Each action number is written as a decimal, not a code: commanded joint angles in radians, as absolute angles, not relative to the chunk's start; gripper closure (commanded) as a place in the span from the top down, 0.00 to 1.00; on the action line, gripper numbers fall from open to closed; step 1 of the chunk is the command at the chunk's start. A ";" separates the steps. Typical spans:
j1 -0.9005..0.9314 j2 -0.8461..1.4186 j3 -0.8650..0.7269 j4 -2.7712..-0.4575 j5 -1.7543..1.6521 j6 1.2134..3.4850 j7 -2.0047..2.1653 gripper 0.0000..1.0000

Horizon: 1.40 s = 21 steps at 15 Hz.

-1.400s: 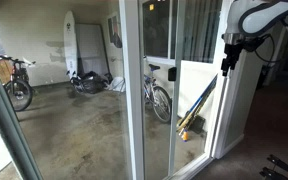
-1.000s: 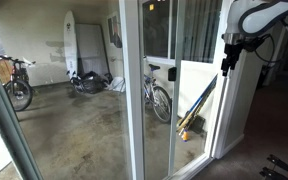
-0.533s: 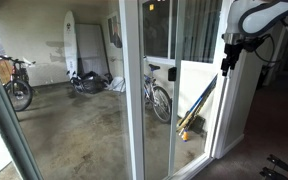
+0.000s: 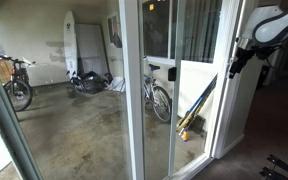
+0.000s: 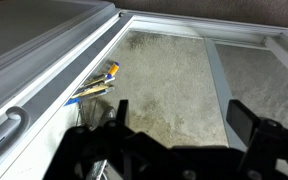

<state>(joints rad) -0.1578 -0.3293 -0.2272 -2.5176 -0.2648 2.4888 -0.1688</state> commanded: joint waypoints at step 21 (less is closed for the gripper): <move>0.142 -0.310 -0.797 -2.409 0.529 2.744 -0.790 1.00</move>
<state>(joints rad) 0.1030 -0.3467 -0.7446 -2.4617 0.4733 2.7760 -0.7753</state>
